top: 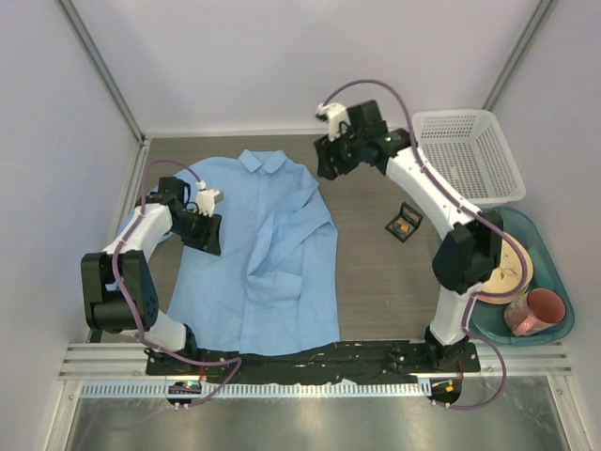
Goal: Pin the brooch onto the clothing
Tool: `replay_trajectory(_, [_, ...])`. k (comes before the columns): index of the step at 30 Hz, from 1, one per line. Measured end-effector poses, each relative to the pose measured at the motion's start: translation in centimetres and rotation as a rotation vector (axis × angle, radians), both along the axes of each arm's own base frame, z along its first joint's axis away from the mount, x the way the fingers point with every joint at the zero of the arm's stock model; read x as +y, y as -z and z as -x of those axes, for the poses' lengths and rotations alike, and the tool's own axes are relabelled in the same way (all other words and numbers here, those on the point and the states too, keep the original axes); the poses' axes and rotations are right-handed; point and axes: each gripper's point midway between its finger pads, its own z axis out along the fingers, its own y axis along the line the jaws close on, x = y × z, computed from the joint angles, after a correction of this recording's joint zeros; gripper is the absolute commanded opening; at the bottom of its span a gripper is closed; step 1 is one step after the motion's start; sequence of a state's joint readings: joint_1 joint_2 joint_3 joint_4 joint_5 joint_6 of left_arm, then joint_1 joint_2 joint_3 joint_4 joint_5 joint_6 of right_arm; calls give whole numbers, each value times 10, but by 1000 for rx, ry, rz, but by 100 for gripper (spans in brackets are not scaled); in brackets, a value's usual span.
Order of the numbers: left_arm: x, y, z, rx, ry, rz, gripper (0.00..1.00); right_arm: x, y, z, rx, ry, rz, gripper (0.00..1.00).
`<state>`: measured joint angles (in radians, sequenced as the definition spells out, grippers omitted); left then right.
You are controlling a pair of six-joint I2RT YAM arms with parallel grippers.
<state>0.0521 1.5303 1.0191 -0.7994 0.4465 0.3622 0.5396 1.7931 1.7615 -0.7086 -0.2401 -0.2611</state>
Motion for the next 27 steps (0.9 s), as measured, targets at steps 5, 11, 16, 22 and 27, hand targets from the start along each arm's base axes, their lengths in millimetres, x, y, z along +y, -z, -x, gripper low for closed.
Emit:
replay_trajectory(5, [-2,-1,-3,-6,-17,11,43,-59,40,-81,190,343,-187,54])
replay_trajectory(11, [-1,-1,-4,-11,-14,10,43,-54,113,-92,442,468,-263,54])
replay_trajectory(16, [-1,0,-4,-12,-12,7,44,-28,133,-107,546,471,-365,54])
replay_trajectory(22, [1,1,-4,-8,-14,-2,43,-11,147,-112,656,487,-471,50])
replay_trajectory(27, [2,7,-4,10,-16,-7,43,-9,161,-120,733,517,-548,48])
